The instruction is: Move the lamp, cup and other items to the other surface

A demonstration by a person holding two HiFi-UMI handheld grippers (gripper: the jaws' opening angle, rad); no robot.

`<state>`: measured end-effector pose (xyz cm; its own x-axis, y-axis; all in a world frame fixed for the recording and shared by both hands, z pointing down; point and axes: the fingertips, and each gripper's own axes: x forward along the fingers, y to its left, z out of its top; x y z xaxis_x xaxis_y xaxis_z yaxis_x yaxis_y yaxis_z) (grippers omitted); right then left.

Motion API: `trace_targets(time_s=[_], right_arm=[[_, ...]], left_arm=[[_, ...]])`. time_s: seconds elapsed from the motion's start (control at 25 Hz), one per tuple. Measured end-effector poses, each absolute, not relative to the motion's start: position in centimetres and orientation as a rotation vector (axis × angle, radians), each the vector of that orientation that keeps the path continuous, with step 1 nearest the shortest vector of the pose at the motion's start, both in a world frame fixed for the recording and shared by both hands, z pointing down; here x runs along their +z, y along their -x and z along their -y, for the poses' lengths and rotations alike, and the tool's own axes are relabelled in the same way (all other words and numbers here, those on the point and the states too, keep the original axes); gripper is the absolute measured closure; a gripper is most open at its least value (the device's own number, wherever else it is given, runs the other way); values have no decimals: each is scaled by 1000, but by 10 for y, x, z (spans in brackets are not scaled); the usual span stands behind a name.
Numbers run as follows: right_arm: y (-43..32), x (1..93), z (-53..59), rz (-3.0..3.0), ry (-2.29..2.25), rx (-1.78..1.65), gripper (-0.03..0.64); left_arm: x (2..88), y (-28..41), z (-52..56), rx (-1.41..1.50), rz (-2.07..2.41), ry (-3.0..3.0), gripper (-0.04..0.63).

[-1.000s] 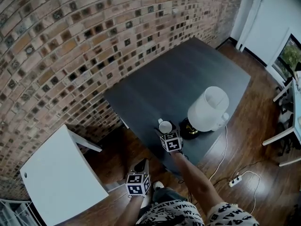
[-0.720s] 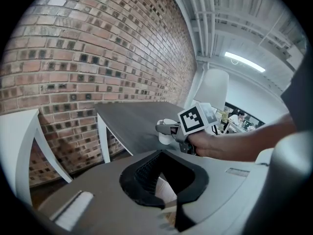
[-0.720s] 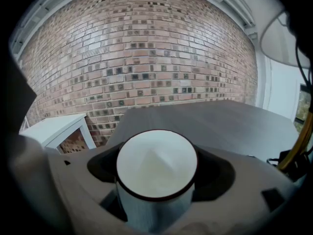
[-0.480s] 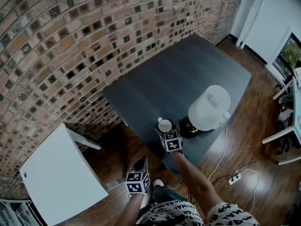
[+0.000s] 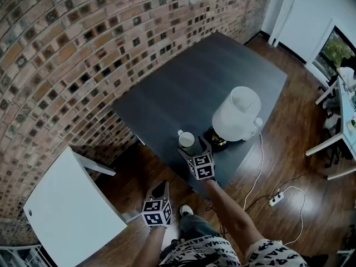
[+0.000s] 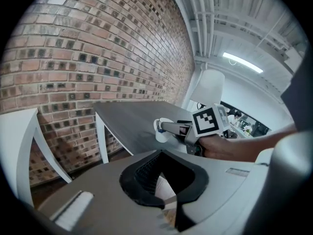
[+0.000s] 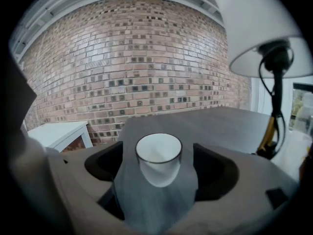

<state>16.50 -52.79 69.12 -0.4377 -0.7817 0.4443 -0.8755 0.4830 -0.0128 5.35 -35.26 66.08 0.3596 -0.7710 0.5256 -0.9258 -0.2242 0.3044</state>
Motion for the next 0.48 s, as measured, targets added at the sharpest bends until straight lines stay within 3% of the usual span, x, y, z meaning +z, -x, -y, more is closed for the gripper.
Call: trace_targets(time_s=[0.28, 0.32, 0.48], right_arm=[[-212, 671, 397, 2330, -1472, 452, 161], [-219, 669, 375, 2322, -1482, 464, 194], [-235, 648, 299, 2313, -1524, 463, 435]], left_arm=[[631, -60, 298, 291, 1434, -2123, 592], [627, -61, 287, 281, 1429, -2136, 592], [607, -61, 241, 230, 1419, -2186, 592]])
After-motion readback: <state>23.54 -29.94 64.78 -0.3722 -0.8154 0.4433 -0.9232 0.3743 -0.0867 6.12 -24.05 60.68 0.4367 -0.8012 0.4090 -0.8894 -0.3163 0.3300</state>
